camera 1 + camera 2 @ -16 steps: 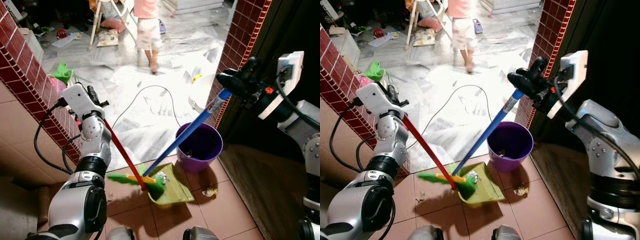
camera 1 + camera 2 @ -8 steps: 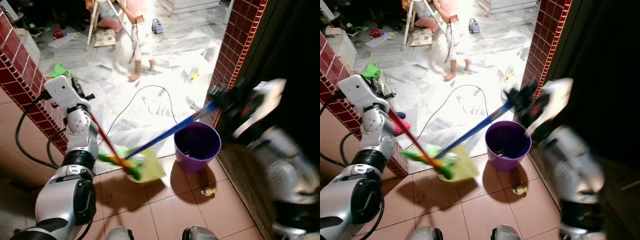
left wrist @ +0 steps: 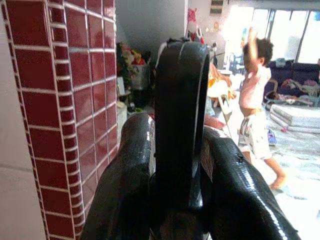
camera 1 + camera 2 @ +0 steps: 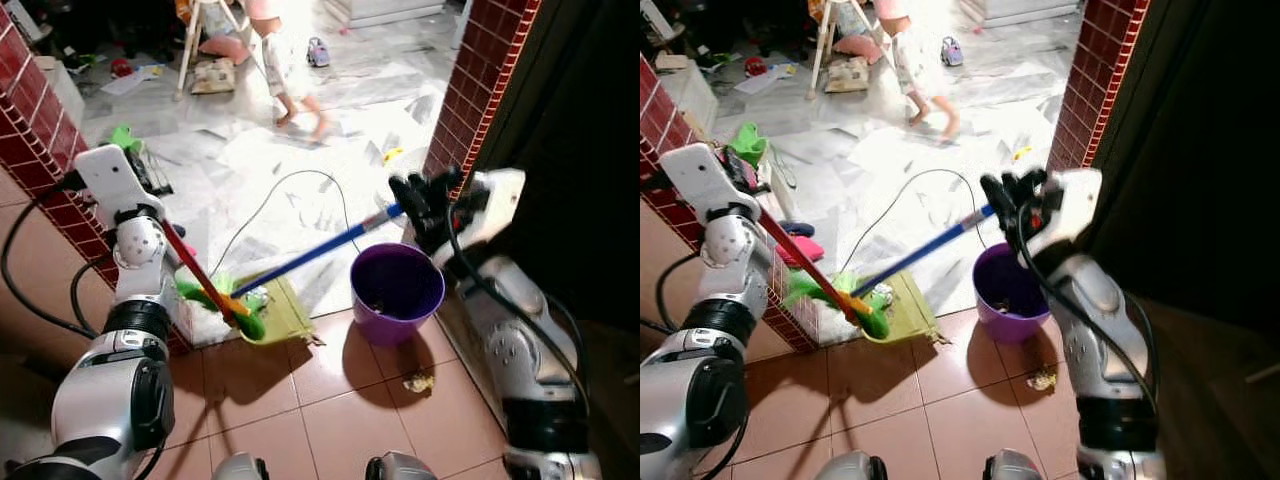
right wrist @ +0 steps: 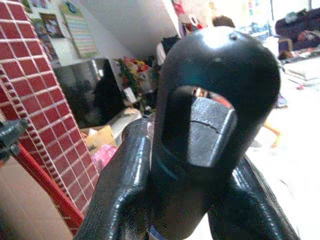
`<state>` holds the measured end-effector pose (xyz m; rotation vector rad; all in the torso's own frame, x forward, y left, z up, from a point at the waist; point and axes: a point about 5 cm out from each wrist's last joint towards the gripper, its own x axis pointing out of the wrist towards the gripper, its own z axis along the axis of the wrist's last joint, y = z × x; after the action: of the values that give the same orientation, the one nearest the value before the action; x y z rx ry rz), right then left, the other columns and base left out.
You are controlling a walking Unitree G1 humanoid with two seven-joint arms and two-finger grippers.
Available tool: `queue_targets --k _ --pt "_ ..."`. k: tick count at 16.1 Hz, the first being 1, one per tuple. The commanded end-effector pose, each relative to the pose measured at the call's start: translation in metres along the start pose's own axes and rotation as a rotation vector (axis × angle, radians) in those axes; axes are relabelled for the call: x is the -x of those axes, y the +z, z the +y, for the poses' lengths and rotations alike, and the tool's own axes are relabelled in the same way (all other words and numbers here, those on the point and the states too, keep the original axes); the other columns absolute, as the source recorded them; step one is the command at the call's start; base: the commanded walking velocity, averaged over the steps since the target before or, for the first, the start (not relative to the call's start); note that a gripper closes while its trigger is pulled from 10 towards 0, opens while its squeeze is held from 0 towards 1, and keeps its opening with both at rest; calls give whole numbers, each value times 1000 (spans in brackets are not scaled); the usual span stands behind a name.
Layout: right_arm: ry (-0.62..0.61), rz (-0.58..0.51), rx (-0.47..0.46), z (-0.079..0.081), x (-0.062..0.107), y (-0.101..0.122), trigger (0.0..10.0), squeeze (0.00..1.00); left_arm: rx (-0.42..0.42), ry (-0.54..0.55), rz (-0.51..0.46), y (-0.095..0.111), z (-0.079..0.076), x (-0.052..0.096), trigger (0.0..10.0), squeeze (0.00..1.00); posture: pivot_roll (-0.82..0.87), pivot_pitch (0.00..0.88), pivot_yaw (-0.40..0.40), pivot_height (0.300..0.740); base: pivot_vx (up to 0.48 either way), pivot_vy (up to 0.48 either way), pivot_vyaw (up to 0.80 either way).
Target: Sweep floor
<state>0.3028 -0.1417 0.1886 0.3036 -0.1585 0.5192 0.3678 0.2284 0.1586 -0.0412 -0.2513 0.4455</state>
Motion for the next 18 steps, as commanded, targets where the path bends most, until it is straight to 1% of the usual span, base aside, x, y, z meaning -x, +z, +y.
queue_targets --k 1,2,3,4,5,6,7,8,9,11,12,13,14,15,16,17,18 --pt "-52 -11 20 -11 -3 14 10000 0 -23 1 -147 30 5 -13 10000 0 -203 0 86 740 0 0 0" --pt "35 105 78 -7 -6 11 10000 0 -48 2 -148 30 4 -13 10000 0 -205 0 88 740 0 0 0" --pt "49 179 159 -9 -4 3 10000 0 -56 4 -149 30 4 -13 10000 0 -206 0 88 740 0 0 0" --pt "41 262 206 -13 2 -10 10000 0 -54 3 -146 30 3 -13 10000 0 -204 0 88 740 0 0 0" --pt "29 387 250 -20 16 -32 10000 0 -56 -12 -144 29 -1 -12 10000 0 -200 0 88 740 0 0 0" --pt "8 448 288 -24 26 -43 10000 0 -56 -24 -139 28 -4 -9 10000 0 -195 0 89 740 0 0 0" --pt "13 463 315 -24 30 -47 10000 0 -52 -33 -138 27 -7 -6 10000 0 -194 0 90 740 0 0 0" --pt "21 487 352 -23 35 -53 10000 0 -49 -58 -140 24 -13 2 10000 0 -194 0 94 740 0 0 0" --pt "-6 457 369 -23 32 -52 10000 0 -67 -76 -137 21 -17 8 10000 0 -194 0 97 740 0 0 0" --pt "-74 347 320 -21 21 -46 10000 0 -85 -115 -132 14 -25 21 10000 0 -186 0 96 740 0 0 0" --pt "-62 311 301 -15 16 -45 10000 0 -85 -138 -113 6 -29 29 10000 0 -179 0 94 740 0 0 0" --pt "-53 299 300 -10 13 -47 10000 0 -84 -158 -90 -2 -34 40 10000 0 -177 0 94 740 0 0 0" --pt "-31 306 278 -6 13 -50 10000 0 -98 -181 -79 -9 -39 50 10000 0 -175 0 93 740 0 0 0" --pt "15 350 284 -2 17 -57 10000 0 -107 -206 -51 -16 -44 60 10000 0 -177 0 94 740 0 0 0" --pt "37 406 292 -2 21 -63 10000 0 -115 -219 -33 -20 -46 66 10000 0 -177 0 94 740 0 0 0" --pt "61 496 310 -7 30 -72 10000 0 -119 -232 -10 -25 -48 71 10000 0 -178 0 94 740 0 0 0" --pt "19 570 373 -21 41 -77 10000 0 -136 -248 13 -30 -48 77 10000 0 -178 0 94 740 0 0 0"
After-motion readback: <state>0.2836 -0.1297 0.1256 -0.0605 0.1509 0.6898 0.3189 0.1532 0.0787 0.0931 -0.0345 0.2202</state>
